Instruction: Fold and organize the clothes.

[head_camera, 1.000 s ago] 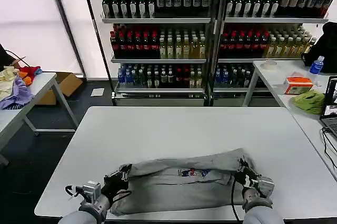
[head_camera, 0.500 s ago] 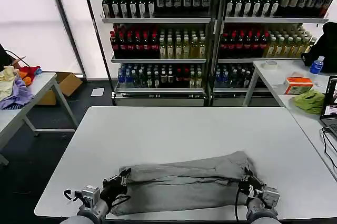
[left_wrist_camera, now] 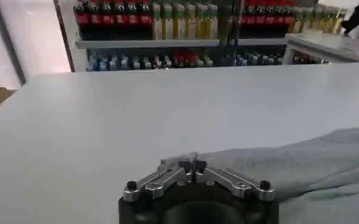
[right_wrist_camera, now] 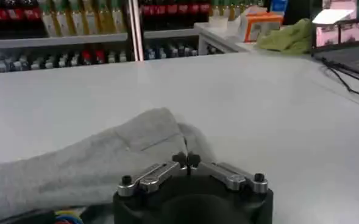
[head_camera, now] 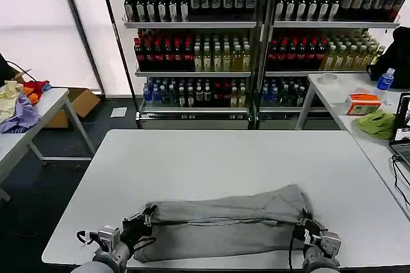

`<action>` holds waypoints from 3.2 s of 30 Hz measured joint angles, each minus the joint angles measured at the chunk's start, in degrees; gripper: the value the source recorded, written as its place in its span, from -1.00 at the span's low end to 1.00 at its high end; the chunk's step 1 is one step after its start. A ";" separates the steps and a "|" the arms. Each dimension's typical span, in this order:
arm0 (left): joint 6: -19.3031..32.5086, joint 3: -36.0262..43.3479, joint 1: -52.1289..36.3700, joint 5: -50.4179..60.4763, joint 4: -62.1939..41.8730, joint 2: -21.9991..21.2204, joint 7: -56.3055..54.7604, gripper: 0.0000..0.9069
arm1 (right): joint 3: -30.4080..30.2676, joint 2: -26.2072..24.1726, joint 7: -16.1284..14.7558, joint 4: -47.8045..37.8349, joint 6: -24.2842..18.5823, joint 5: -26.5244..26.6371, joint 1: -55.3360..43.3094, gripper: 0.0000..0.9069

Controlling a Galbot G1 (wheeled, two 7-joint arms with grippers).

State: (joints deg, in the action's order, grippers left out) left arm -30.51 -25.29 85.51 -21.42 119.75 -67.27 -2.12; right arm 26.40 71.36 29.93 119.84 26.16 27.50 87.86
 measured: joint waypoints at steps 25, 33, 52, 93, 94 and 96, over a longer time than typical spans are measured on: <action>2.26 -0.96 2.59 3.51 4.45 -7.50 -3.98 1.00 | 6.23 -0.06 0.99 9.08 -5.50 0.48 0.30 1.00; 2.35 -0.55 4.02 3.03 3.21 -11.27 -5.42 1.00 | 6.51 -0.26 1.68 10.16 -6.55 1.05 -0.18 1.00; 1.98 0.04 5.76 2.73 1.15 -14.20 -5.33 -0.89 | 6.39 -0.11 2.13 11.81 -7.02 1.56 -0.20 1.00; 3.03 -30.26 2.48 -7.38 -8.58 6.78 -2.01 -1.00 | 3.85 0.30 1.84 9.32 -7.22 2.52 -3.30 1.00; 2.85 -31.50 2.44 -7.75 -8.67 7.84 -2.02 -1.00 | 3.73 0.34 1.83 9.32 -7.22 2.50 -3.28 1.00; 2.55 -33.41 2.37 -8.36 -8.68 9.53 -1.97 -1.00 | 3.67 0.34 1.77 9.36 -7.22 2.46 -3.16 1.00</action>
State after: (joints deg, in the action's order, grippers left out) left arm -27.96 -58.71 87.87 -29.78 111.07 -57.74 -4.08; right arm 30.07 71.70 31.70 129.20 18.95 29.96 84.70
